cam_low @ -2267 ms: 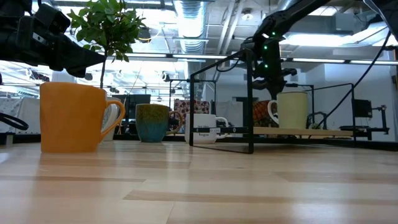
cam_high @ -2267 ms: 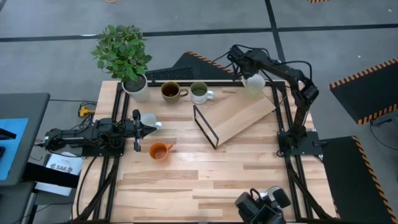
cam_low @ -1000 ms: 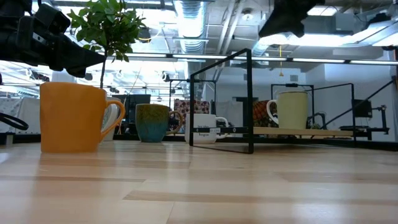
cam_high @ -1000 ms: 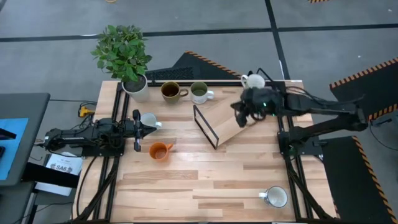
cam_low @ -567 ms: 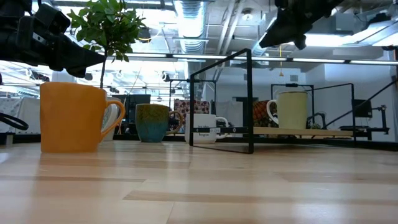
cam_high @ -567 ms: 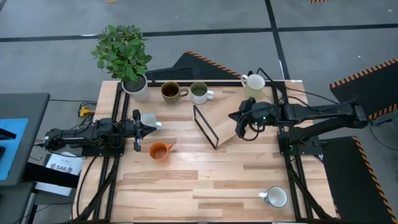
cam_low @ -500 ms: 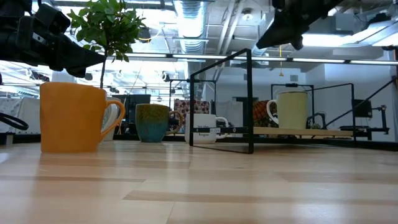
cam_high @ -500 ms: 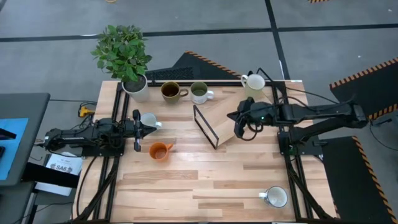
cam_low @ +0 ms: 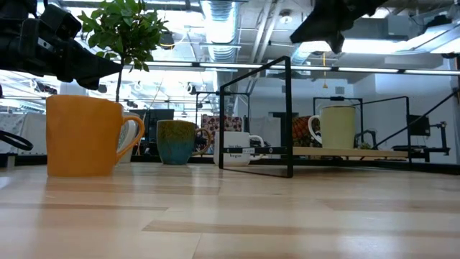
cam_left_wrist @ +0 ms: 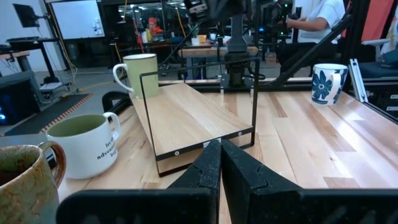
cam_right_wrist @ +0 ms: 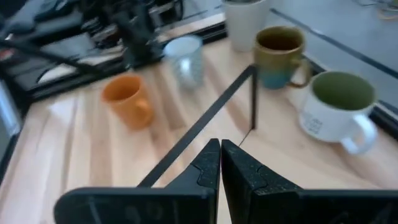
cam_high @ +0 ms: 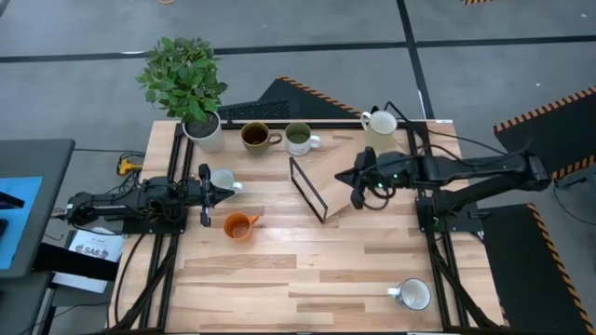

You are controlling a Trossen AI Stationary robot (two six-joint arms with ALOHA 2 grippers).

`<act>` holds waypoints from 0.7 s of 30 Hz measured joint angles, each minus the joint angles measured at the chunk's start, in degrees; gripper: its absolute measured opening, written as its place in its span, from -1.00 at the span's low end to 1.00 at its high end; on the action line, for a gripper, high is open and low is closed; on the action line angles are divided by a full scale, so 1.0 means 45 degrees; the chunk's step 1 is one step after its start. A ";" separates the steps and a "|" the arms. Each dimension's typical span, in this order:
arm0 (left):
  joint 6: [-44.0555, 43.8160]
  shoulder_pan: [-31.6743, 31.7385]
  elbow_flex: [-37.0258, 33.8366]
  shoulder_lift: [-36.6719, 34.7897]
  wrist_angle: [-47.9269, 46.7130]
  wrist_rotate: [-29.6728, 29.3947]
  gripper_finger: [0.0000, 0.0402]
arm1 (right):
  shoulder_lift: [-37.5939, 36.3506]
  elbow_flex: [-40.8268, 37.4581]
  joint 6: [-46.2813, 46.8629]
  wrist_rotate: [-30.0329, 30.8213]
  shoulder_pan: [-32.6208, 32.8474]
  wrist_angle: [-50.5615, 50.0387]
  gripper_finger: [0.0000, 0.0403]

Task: Place coffee mugs
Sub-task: Put the orange mug on the shelf

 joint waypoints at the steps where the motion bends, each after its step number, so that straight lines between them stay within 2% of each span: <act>1: 0.0003 -0.0002 0.0001 0.0001 0.0003 0.0000 -1.00 | -0.0038 -0.0004 -0.0001 0.0042 0.0232 -0.0091 -0.79; 7: 0.0004 -0.0001 0.0000 0.0000 0.0000 0.0000 -1.00 | -0.0104 -0.0080 -0.0016 0.0618 0.1601 0.0121 -0.79; 15: -0.0284 -0.0002 0.0002 0.0001 0.0003 0.0002 -1.00 | -0.0329 -0.1910 0.0642 0.3273 0.3816 0.1222 -0.79; 18: -0.1053 -0.0005 0.0001 -0.0001 0.0018 0.0005 -1.00 | -0.0961 -0.2626 0.1038 0.4730 0.4442 0.1602 -0.79; 21: -0.3088 -0.0005 0.0005 0.0004 0.0058 0.0005 -1.00 | -0.1771 -0.3294 0.1102 0.5586 0.4867 0.2304 -0.79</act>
